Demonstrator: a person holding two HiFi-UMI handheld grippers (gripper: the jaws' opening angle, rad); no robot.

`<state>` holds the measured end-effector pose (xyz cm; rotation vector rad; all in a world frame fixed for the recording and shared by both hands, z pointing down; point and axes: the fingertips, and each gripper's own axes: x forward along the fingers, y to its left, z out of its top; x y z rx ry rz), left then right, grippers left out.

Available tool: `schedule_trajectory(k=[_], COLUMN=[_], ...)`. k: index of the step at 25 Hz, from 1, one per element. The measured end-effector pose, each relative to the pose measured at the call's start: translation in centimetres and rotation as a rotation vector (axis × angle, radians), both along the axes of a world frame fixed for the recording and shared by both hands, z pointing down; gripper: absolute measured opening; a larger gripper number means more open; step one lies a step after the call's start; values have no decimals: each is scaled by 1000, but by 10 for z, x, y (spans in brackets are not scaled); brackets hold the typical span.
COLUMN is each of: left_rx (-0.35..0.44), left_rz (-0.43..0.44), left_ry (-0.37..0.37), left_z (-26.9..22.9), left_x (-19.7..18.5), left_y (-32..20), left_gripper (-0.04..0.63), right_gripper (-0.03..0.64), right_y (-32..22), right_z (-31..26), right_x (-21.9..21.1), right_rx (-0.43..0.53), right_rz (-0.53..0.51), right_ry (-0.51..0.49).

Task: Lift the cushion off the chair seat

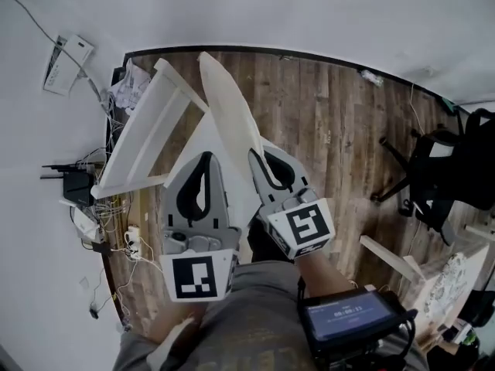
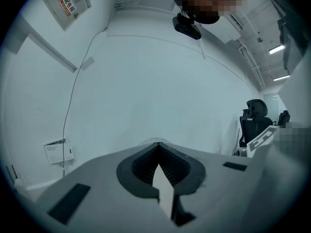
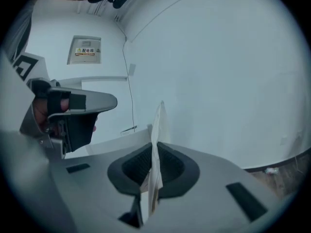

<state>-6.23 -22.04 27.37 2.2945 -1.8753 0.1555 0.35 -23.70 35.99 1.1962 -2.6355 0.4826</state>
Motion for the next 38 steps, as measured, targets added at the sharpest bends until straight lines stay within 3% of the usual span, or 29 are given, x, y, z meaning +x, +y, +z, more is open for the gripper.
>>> schedule_trajectory(k=[10, 16, 20, 38], left_rx=[295, 404, 457, 462], left_rz=[39, 42, 35, 59], left_ry=[-25, -44, -56, -69], left_z=[-139, -190, -212, -214], left_x=[11, 7, 5, 11], left_y=[13, 28, 38, 30], left_gripper=[6, 6, 6, 6], right_gripper=[29, 29, 31, 29], right_y=[1, 18, 31, 32], right_z=[-181, -262, -287, -283], right_x=[11, 13, 16, 14], right_rx=[309, 472, 541, 556], right_rz=[47, 72, 89, 96], right_ry=[-31, -38, -29, 3])
